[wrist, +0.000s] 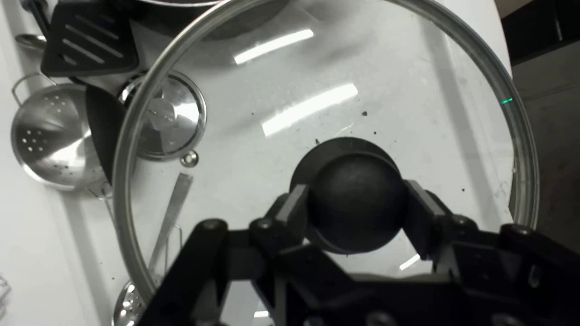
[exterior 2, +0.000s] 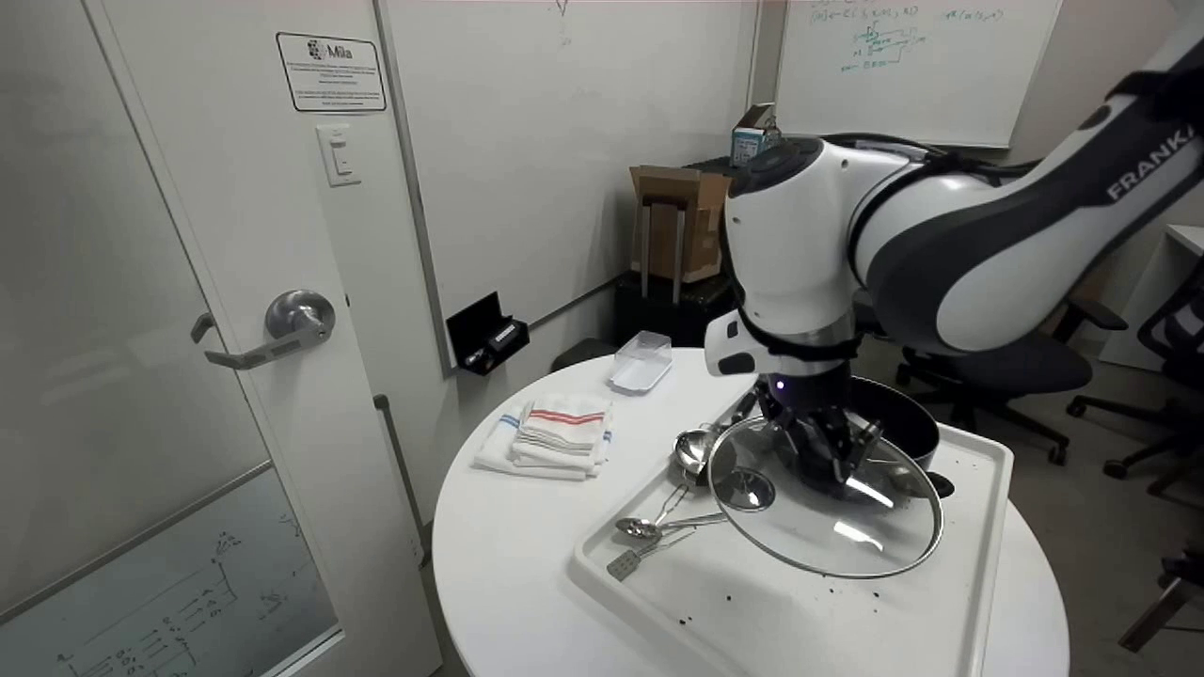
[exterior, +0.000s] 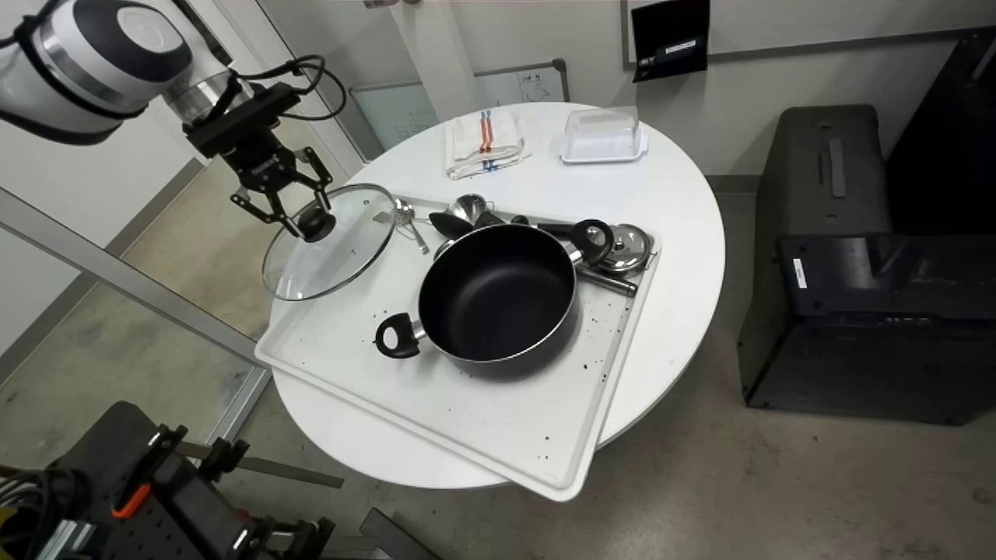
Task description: Put the glass lid on the black pot.
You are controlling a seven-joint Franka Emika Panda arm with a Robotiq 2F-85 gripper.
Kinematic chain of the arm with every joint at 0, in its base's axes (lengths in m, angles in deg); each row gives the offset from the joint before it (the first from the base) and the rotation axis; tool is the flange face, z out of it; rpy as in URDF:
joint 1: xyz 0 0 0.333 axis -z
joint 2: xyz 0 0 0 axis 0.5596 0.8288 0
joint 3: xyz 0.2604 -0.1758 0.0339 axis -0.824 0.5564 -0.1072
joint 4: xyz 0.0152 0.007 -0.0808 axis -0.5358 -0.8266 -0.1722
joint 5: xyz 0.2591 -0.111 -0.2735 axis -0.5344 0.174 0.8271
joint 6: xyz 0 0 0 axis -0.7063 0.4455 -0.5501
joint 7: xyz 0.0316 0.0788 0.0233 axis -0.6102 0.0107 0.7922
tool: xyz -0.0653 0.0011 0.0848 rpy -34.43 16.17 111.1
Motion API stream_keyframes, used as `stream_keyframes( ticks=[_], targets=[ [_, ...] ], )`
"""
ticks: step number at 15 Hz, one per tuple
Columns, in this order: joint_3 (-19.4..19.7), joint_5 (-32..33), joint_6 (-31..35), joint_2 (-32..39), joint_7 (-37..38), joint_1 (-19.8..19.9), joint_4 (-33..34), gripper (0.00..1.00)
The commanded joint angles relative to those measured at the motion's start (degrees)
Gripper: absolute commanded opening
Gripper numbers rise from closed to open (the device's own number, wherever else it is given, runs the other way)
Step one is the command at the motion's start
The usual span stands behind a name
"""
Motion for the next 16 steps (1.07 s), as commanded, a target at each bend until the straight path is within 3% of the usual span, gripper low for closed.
stream_keyframes(
  ticks=[1,8,16],
  targets=[
    [0.2,-4.5,-3.6,-2.9,1.5,2.3,1.2,0.27],
    [1.8,-12.2,-5.4,-1.6,7.0,7.2,6.2,0.27],
    [3.3,-20.0,-5.4,3.4,19.0,9.8,12.2,0.27]
  ],
)
